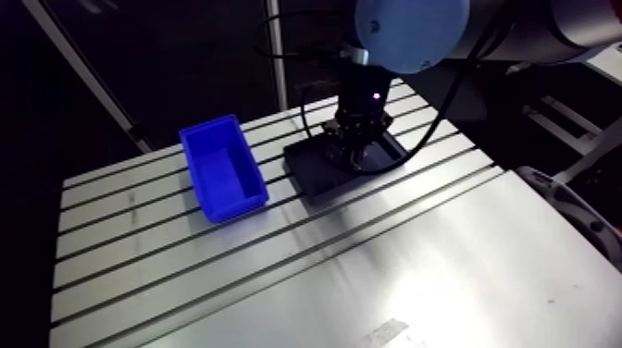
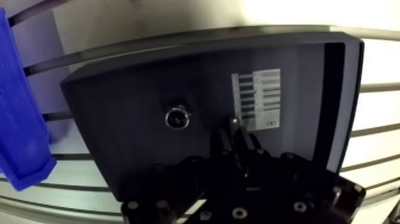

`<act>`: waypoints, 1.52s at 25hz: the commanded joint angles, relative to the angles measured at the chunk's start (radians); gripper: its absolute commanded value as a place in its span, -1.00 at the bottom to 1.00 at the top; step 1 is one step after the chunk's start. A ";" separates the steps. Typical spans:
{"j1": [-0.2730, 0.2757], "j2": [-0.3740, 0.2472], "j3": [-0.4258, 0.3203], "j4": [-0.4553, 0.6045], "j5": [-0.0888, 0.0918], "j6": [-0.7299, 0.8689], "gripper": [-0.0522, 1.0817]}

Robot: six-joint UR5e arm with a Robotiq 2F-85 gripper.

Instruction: Pick up the M10 bolt from the tray and put it into the blue bin.

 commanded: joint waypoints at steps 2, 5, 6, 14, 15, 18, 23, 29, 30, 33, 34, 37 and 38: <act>-0.003 -0.032 -0.044 0.017 0.002 -0.044 0.94; -0.005 -0.067 -0.067 0.060 0.002 -0.084 0.97; -0.006 -0.079 -0.073 0.074 0.005 -0.097 0.97; 0.028 -0.197 -0.089 0.186 0.052 -0.384 0.94; 0.029 -0.205 -0.090 0.187 0.062 -0.425 0.94; 0.041 -0.234 -0.103 0.184 0.074 -0.569 0.95; 0.080 -0.234 -0.138 0.187 0.075 -0.804 0.95; 0.120 -0.228 -0.164 0.210 0.071 -1.053 0.95; 0.130 -0.226 -0.172 0.224 0.069 -1.085 0.95; 0.153 -0.211 -0.201 0.256 0.068 -1.195 0.95; 0.163 -0.205 -0.205 0.261 0.065 -1.218 0.95; 0.198 -0.185 -0.232 0.262 0.062 -1.257 0.95; 0.210 -0.179 -0.242 0.265 0.062 -1.266 0.95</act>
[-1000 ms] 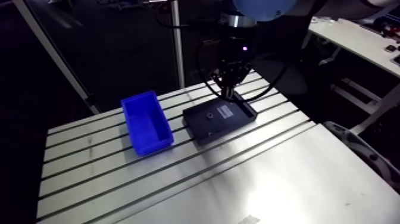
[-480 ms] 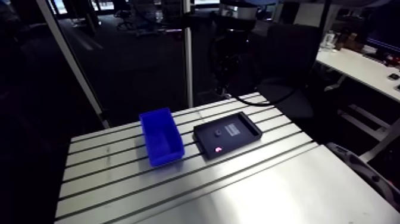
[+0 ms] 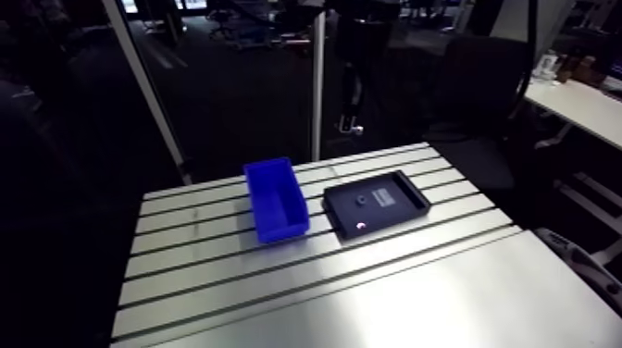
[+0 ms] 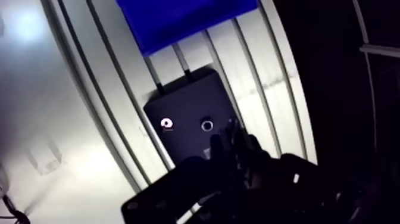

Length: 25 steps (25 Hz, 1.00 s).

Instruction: Pick up the M10 bolt from the tray and put it into the blue bin.

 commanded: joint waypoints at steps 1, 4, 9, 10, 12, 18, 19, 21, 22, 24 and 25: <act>0.067 0.039 -0.052 0.019 -0.005 -0.107 0.95; 0.103 0.054 -0.070 0.018 -0.011 -0.131 0.95; 0.141 0.073 -0.093 0.018 -0.011 -0.133 0.95; 0.146 0.074 -0.095 0.018 -0.011 -0.133 0.95; 0.161 0.084 -0.100 0.018 -0.011 -0.130 0.95; 0.210 0.104 -0.098 0.008 -0.031 -0.099 0.94; 0.218 0.105 -0.095 0.007 -0.033 -0.087 0.95; 0.227 0.114 -0.093 0.005 -0.033 -0.071 0.94; 0.228 0.119 -0.093 0.005 -0.033 -0.065 0.94; 0.233 0.133 -0.093 -0.004 -0.033 -0.047 0.94; 0.233 0.137 -0.092 -0.013 -0.033 -0.038 0.94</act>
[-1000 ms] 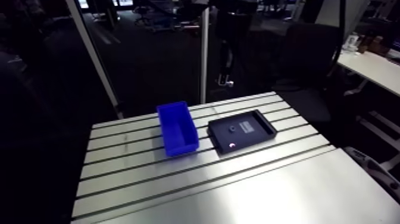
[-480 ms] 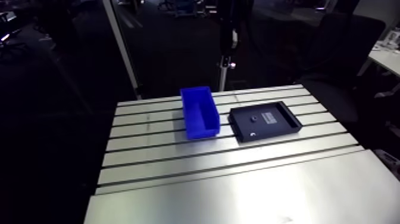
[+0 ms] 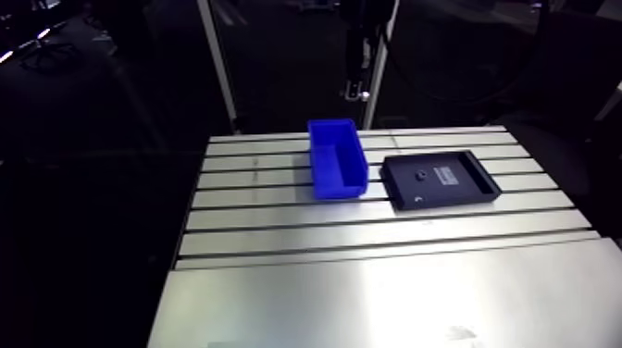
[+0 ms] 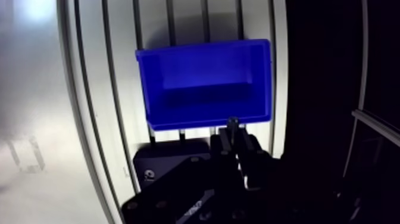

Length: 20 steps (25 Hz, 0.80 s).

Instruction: Pick up the M10 bolt from the tray and put it into the blue bin.

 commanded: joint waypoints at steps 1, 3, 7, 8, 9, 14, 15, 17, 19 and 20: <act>0.019 0.033 0.005 -0.031 -0.002 0.058 0.94; 0.020 0.047 0.009 -0.046 -0.002 0.065 0.94; 0.023 0.069 0.025 -0.071 -0.002 0.079 0.94; 0.023 0.075 0.025 -0.076 -0.002 0.081 0.94; 0.023 0.081 0.026 -0.077 -0.002 0.082 0.94; 0.027 0.102 0.042 -0.082 -0.004 0.092 0.94; 0.031 0.102 0.051 -0.095 -0.004 0.093 0.94; 0.039 0.104 0.068 -0.132 -0.008 0.093 0.94; 0.051 0.108 0.080 -0.143 -0.030 0.093 0.94; 0.056 0.118 0.082 -0.145 -0.044 0.093 0.94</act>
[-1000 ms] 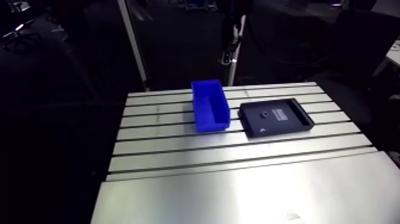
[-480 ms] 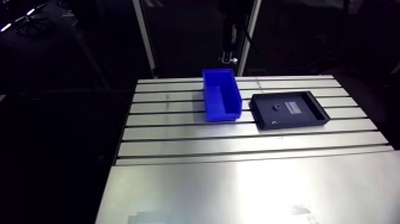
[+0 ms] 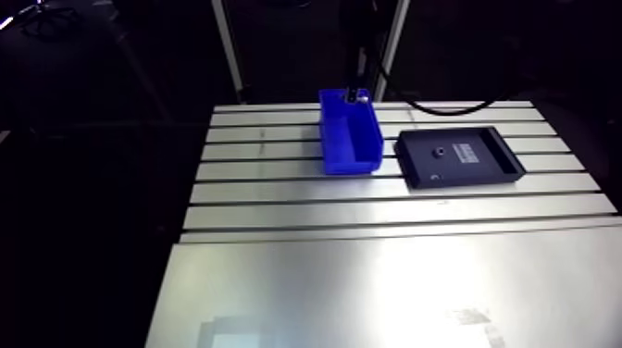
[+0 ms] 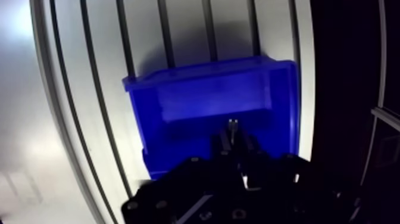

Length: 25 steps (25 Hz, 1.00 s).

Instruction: Pick up the M10 bolt from the tray and put it into the blue bin.

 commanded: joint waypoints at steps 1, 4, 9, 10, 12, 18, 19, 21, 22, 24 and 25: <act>0.029 0.022 0.036 -0.045 -0.043 0.003 0.94; 0.038 0.026 0.056 -0.071 -0.046 0.004 0.94; 0.047 0.036 0.068 -0.095 -0.047 0.004 0.94; 0.047 0.039 0.070 -0.095 -0.047 0.004 0.94; 0.044 0.048 0.073 -0.103 -0.047 0.004 0.94; 0.043 0.065 0.074 -0.111 -0.067 0.004 0.94; 0.043 0.066 0.074 -0.117 -0.070 0.004 0.94; 0.041 0.075 0.074 -0.121 -0.073 0.004 0.94; 0.041 0.077 0.074 -0.123 -0.073 0.004 0.94; 0.041 0.080 0.074 -0.123 -0.075 0.004 0.94; 0.043 0.080 0.074 -0.123 -0.075 0.004 0.94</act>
